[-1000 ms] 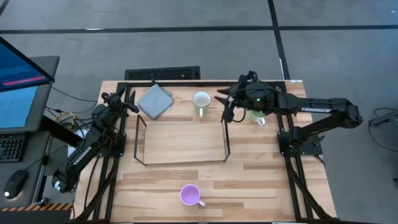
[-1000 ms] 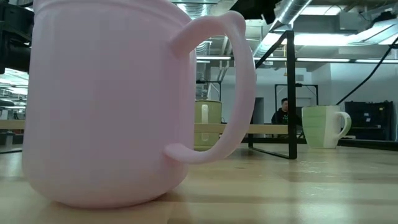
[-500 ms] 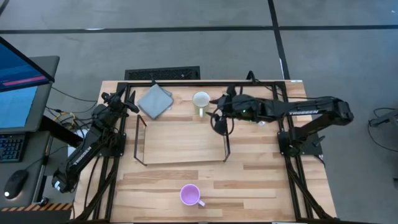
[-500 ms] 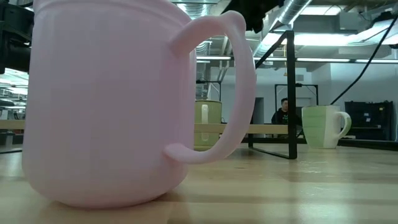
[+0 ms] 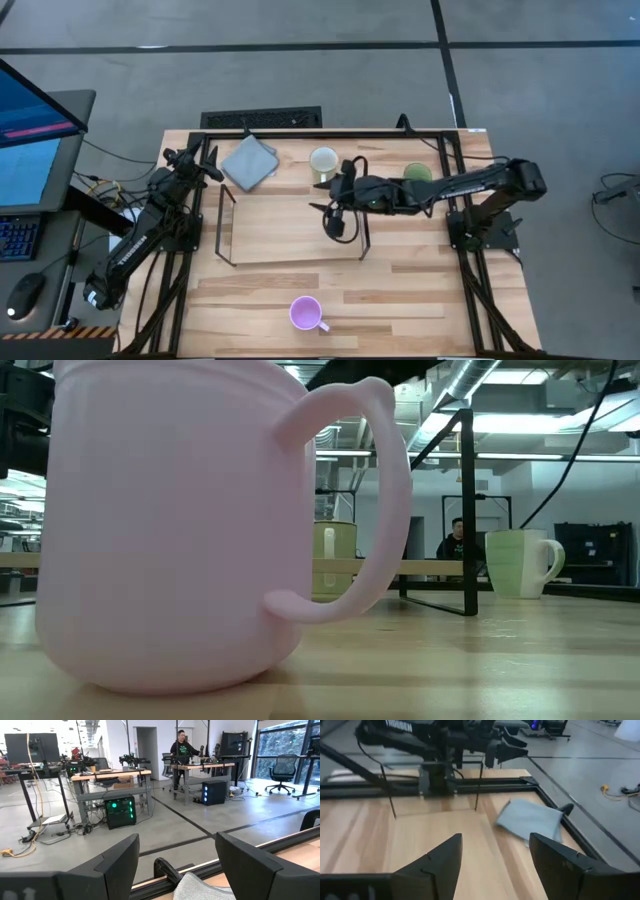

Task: Stack small to large cups/mugs on shelf
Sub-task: Put the light green mug on the shelf

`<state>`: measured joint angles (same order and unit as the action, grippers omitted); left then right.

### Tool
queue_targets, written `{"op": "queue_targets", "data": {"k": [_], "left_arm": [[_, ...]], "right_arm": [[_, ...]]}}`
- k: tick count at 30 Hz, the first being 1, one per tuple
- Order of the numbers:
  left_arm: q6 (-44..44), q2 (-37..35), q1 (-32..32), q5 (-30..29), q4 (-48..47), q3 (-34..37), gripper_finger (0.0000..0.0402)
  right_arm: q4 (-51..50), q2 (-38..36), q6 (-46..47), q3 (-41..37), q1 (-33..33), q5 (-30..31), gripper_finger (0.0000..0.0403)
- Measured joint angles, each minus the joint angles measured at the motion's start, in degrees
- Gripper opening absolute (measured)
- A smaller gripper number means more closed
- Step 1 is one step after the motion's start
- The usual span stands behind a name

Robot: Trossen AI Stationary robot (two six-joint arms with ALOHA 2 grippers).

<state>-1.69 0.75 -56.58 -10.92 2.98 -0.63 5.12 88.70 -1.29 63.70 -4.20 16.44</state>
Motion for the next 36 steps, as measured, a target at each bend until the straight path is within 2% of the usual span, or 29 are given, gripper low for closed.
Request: {"op": "queue_targets", "data": {"k": [3, 9, 15, 26, 30, 36], "left_arm": [[0.02, 0.00, 0.00, 0.02, 0.00, -0.02, 0.0254], [0.00, 0.00, 0.00, 0.00, 0.02, 0.00, 0.0254], [0.00, 0.00, 0.02, -0.01, 0.03, 0.00, 0.0254], [0.00, 0.00, 0.02, -0.05, 0.15, 0.00, 0.0254], [0.02, 0.00, 0.02, -0.06, 0.16, 0.00, 0.0254], [0.00, 0.00, 0.02, -0.05, 0.13, -0.02, 0.0254]], "right_arm": [[-0.31, 1.00, 6.31, 1.27, 0.54, 0.07, 0.0255], [-17.47, 3.96, 10.12, 8.45, 2.00, 0.22, 0.0255], [-29.67, 9.35, 14.09, 18.11, 2.68, 0.23, 0.0255], [-50.28, 19.96, 28.51, 33.25, 6.36, 0.77, 0.0255], [-56.33, 23.04, 35.79, 36.90, 8.68, 0.77, 0.0255], [-57.44, 25.30, 42.97, 38.16, 11.75, -0.83, 0.0255]]}}
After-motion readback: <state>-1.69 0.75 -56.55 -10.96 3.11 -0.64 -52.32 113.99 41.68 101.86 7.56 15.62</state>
